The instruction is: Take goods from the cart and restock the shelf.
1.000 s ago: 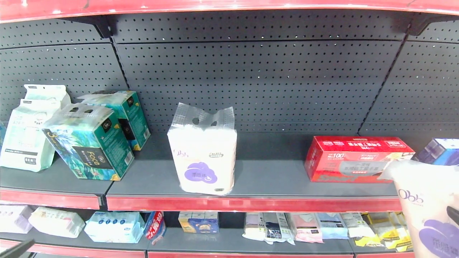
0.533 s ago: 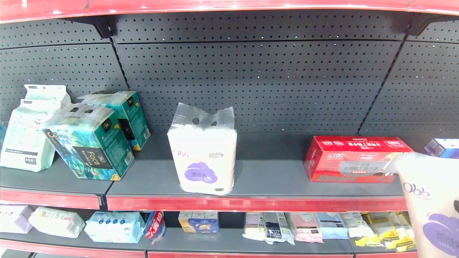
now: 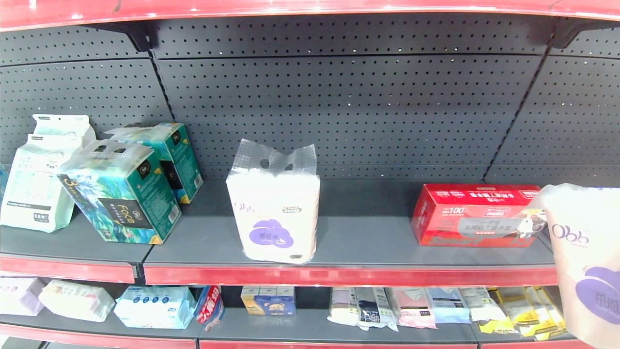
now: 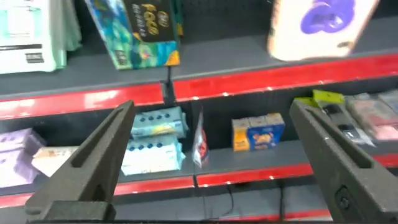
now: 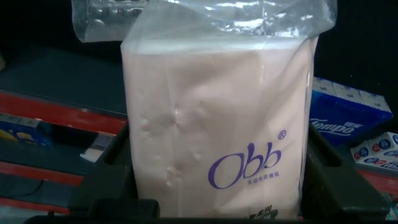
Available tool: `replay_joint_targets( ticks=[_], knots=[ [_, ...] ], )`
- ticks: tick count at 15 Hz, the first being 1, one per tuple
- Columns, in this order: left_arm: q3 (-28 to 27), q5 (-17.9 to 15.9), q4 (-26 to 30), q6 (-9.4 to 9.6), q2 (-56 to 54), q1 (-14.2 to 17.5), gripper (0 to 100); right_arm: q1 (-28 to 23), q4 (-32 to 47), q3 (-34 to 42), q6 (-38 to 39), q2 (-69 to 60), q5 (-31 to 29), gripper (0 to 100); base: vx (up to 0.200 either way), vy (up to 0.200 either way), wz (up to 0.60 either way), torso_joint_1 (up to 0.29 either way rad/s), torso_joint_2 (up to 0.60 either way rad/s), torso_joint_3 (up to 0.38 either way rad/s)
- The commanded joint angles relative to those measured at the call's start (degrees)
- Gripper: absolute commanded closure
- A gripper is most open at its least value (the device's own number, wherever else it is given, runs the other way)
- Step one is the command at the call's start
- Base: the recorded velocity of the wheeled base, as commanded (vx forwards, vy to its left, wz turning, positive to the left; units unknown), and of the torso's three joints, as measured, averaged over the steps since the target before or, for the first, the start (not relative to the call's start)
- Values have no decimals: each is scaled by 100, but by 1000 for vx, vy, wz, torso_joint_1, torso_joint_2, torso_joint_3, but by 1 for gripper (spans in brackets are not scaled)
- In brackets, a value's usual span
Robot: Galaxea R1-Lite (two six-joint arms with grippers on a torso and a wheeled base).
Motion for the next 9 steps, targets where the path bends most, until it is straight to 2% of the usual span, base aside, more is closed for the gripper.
replay_joint_targets(
  ticks=[1, 3, 5, 7, 9],
  knots=[
    [47, 141, 3, -71, 10, 2, 0, -1, -8, -14, 3, 74, 1, 100, 0, 0, 0, 0, 0, 0],
    [144, 159, -164, -132, 10, 2, 0, -1, -8, -14, 21, 83, 1, 100, 0, 0, 0, 0, 0, 0],
    [645, 115, -1113, -194, 10, 2, 0, -1, -8, -14, 64, 74, 1, 100, 0, 0, 0, 0, 0, 0],
    [645, 247, -973, -546, 10, 2, 0, 16, -8, -40, 64, 65, 1, 100, 0, 0, 0, 0, 0, 0],
    [645, 256, -973, -598, 10, 2, 0, 25, -8, -84, 64, 83, 10, 100, 0, 0, 0, 0, 0, 0]
  ],
)
